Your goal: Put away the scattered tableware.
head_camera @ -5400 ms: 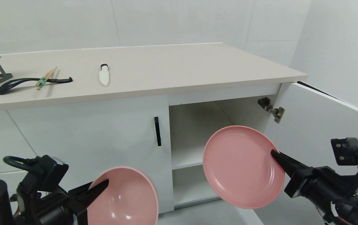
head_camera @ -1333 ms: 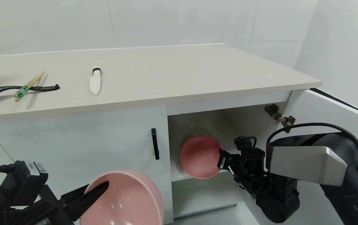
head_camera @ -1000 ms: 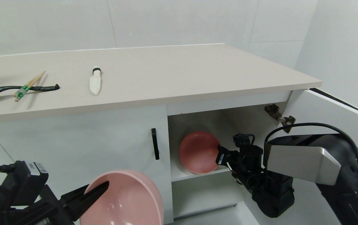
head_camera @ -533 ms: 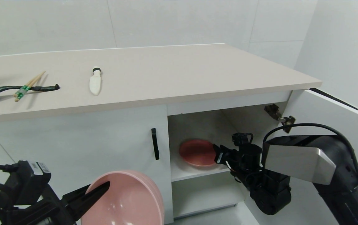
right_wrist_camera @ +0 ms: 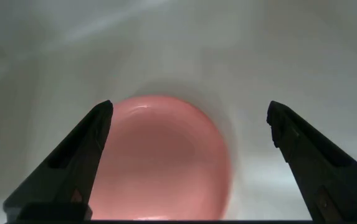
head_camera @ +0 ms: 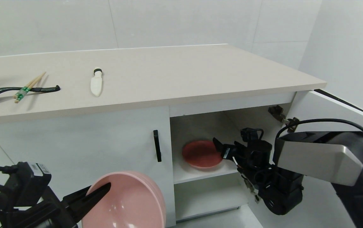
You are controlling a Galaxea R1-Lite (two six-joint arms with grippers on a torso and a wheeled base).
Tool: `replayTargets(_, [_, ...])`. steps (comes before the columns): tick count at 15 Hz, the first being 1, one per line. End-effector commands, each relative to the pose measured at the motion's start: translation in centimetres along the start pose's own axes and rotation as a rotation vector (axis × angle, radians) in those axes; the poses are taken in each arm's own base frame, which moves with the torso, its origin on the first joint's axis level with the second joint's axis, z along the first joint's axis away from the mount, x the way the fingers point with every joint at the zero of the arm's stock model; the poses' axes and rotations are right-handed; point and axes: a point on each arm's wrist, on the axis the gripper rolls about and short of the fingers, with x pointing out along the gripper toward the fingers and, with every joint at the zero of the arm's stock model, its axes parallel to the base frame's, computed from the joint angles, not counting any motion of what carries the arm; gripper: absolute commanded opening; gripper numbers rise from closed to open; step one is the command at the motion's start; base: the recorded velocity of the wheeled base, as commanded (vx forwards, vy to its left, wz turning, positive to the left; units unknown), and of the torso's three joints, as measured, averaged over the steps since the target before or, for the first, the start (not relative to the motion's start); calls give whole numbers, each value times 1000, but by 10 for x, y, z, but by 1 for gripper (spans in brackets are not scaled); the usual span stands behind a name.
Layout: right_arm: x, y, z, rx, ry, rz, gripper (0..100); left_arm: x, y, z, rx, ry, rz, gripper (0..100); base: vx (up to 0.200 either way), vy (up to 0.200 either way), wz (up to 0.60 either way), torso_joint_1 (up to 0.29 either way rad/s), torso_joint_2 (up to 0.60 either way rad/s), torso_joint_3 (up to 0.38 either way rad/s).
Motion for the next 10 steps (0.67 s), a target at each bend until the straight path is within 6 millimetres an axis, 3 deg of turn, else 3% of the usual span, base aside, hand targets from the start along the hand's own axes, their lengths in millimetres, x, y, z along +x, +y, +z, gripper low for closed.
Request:
replayTargets(1, [-105, 38, 24, -54, 118, 98, 100, 0, 0, 2, 2, -9, -2, 0, 0, 0, 0, 0, 0, 0])
replayTargets(2, [-140, 45, 28, -77, 156, 146, 100, 0, -2, 5, 9, -28, -12, 0, 0, 0, 0, 0, 0, 0])
replayTargets(4, [-187, 51, 42, -92, 157, 233, 100, 5, -5, 14, 16, -75, -36, 0, 0, 0, 0, 0, 0, 0])
replayTargets(5, [-187, 51, 42, -92, 157, 233, 100, 5, -5, 14, 16, -75, -36, 0, 0, 0, 0, 0, 0, 0])
replayTargets(6, [-208, 46, 45, -132, 164, 251, 100, 19, -12, 18, 74, -61, -71, 0, 0, 0, 0, 0, 0, 0])
replayTargets(10, [-208, 46, 45, -138, 149, 219, 100, 33, -23, 12, 205, -17, -127, 0, 0, 0, 0, 0, 0, 0])
